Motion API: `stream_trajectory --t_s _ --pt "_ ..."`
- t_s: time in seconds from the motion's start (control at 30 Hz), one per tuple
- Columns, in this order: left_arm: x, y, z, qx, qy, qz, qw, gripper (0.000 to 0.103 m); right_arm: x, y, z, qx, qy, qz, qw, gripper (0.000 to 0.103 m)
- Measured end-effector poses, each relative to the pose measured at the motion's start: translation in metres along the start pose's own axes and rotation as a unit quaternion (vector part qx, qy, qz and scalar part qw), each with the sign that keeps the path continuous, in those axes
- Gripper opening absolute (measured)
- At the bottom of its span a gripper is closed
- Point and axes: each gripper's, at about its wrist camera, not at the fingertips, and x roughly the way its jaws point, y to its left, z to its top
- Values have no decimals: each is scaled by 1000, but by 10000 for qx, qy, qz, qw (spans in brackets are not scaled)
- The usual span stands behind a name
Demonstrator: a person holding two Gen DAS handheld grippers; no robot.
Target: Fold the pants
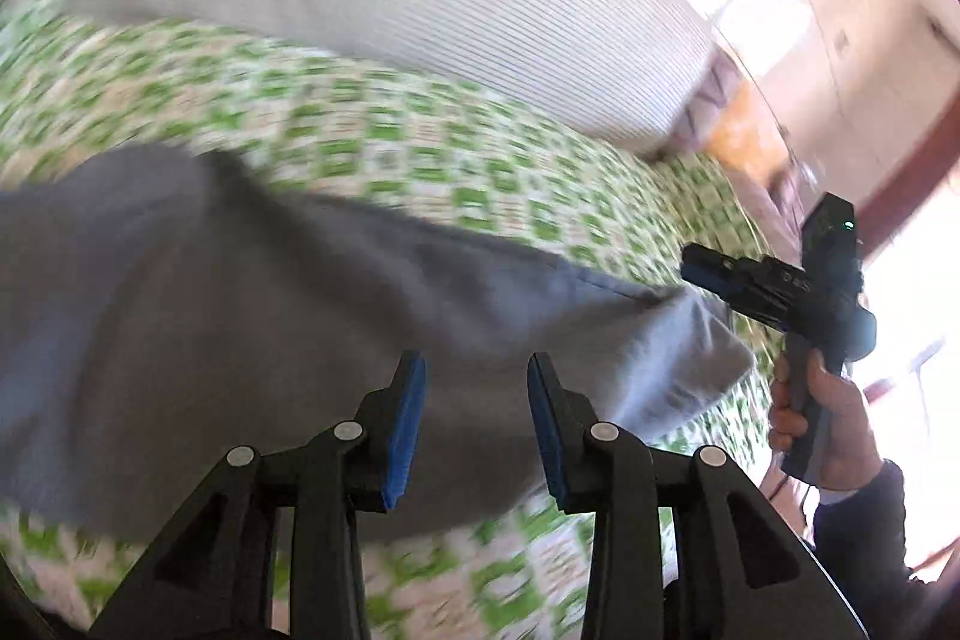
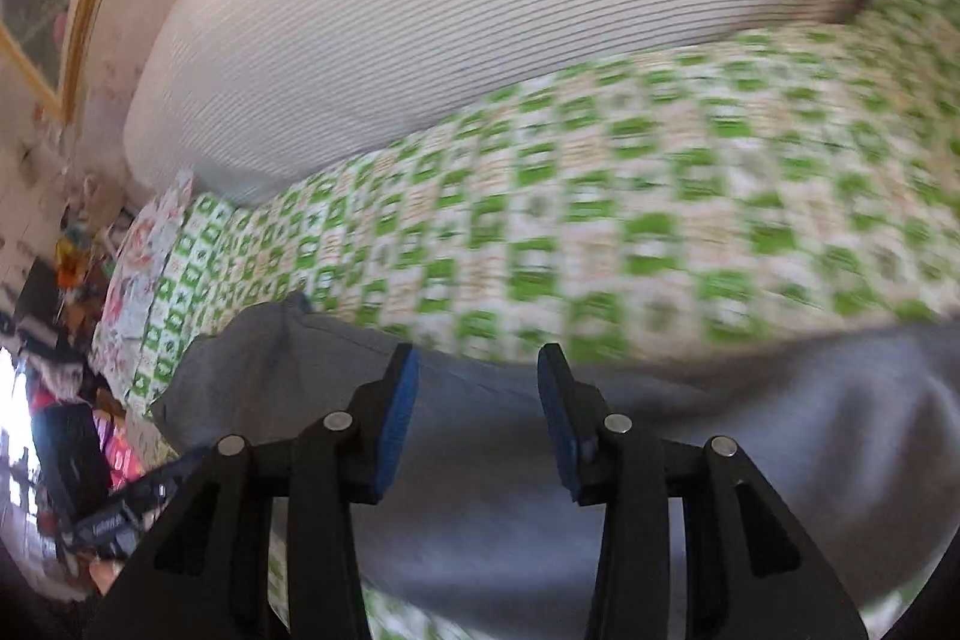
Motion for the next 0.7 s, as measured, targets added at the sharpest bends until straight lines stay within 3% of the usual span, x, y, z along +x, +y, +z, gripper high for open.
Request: stream_trajectory --t_s 0.13,0.33,0.43,0.57,0.7 --pt "23 -39 12 571 262 -270 9977 39 -44 -38 -24 387 -266 -122 9988 45" --pt "60 -105 28 1462 728 -503 9853 43 -101 -97 -67 1165 -711 -256 9903 48" --pt "84 -139 34 1859 979 -700 9752 44 -120 -124 -85 1614 -885 -256 9826 49" --pt "126 -189 38 2394 1520 -953 9542 48 -132 -158 -111 2182 -1039 -258 9700 49" --pt "162 -228 42 2671 1843 -1210 9381 50 -132 -186 -122 2599 -1176 79 9584 49"
